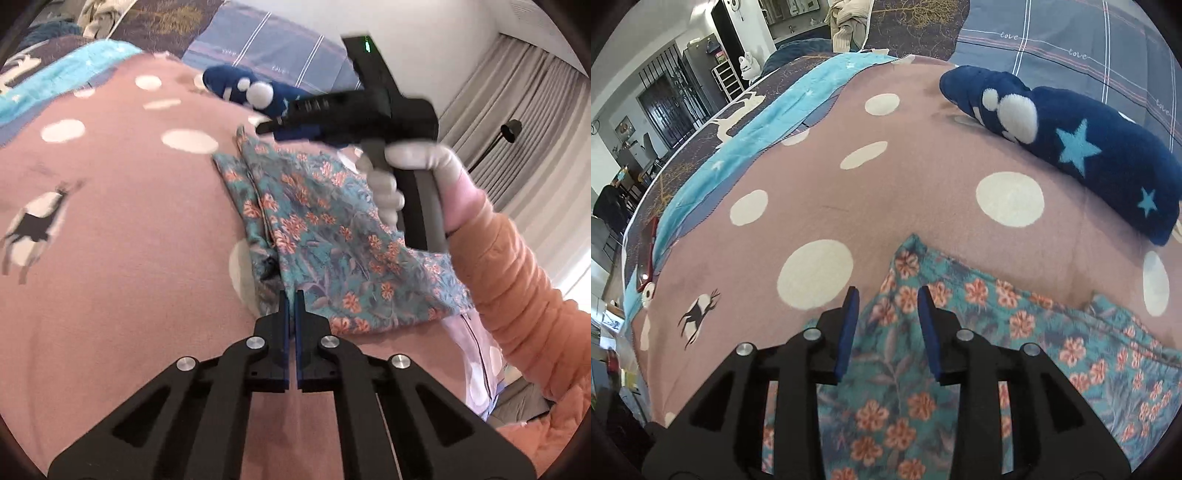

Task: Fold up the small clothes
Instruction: 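Lay the held edge over the shirt and open the left gripper, then move both open grippers over the end of the folded teal shirt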

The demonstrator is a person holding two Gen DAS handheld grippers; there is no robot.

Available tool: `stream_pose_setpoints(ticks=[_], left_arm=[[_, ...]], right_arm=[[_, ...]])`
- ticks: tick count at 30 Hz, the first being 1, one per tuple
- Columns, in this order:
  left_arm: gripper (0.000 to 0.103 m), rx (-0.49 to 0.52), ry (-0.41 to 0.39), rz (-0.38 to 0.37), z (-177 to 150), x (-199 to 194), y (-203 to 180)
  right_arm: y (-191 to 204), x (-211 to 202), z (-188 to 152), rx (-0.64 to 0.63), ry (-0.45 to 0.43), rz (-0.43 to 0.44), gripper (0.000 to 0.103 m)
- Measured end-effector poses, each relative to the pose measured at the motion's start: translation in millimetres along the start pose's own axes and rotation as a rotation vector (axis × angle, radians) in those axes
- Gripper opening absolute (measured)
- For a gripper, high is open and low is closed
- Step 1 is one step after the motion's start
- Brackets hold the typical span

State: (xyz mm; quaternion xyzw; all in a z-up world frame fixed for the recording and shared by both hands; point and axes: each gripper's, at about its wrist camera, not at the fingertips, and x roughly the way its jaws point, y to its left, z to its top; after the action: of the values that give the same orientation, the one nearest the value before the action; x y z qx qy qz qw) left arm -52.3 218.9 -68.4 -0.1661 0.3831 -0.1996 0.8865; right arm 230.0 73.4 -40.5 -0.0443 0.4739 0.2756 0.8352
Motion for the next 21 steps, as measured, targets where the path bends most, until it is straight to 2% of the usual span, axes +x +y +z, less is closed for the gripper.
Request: stream_pose_setpoints(ticks=[2, 4, 7, 9, 10, 11, 12, 13, 15, 17, 18, 19, 21], left_arm=[[0.001, 0.008, 0.037, 0.034, -6, 5, 5], [0.001, -0.016, 0.067, 0.034, -12, 12, 13], [0.001, -0.023, 0.039, 0.016, -11, 2, 12], [0.004, -0.010, 0.021, 0.014, -9, -4, 10], [0.009, -0.001, 0.009, 0.020, -8, -9, 8], [0.021, 0.005, -0.008, 0.032, -5, -12, 6], [0.028, 0.006, -0.022, 0.045, -2, -12, 3], [0.039, 0.003, -0.045, 0.065, 0, -14, 3], [0.042, -0.004, -0.040, 0.052, 3, -9, 2], [0.042, -0.012, 0.022, 0.035, -1, 11, 1], [0.042, -0.009, 0.053, 0.061, -6, 20, 1], [0.042, 0.030, 0.020, 0.089, -12, 21, -4], [0.042, 0.059, 0.024, 0.125, -15, 18, -11]], right_arm=[[1, -4, -7, 0.000, 0.003, 0.021, 0.036], [1, -10, -18, -0.002, 0.008, 0.031, 0.040], [2, -25, -46, -0.002, 0.002, 0.034, 0.040], [9, -47, -71, -0.048, -0.030, 0.034, 0.040], [14, -57, -83, -0.080, -0.044, 0.032, 0.040], [21, -72, -100, -0.125, -0.064, 0.021, 0.045], [27, -82, -112, -0.155, -0.078, 0.011, 0.051], [33, -90, -125, -0.181, -0.090, 0.001, 0.053], [47, -105, -155, -0.227, -0.096, -0.014, 0.054], [55, -112, -177, -0.232, -0.103, -0.025, 0.057], [58, -115, -187, -0.231, -0.109, -0.031, 0.059], [61, -116, -195, -0.228, -0.117, -0.038, 0.060], [63, -119, -215, -0.197, -0.124, -0.035, 0.065]])
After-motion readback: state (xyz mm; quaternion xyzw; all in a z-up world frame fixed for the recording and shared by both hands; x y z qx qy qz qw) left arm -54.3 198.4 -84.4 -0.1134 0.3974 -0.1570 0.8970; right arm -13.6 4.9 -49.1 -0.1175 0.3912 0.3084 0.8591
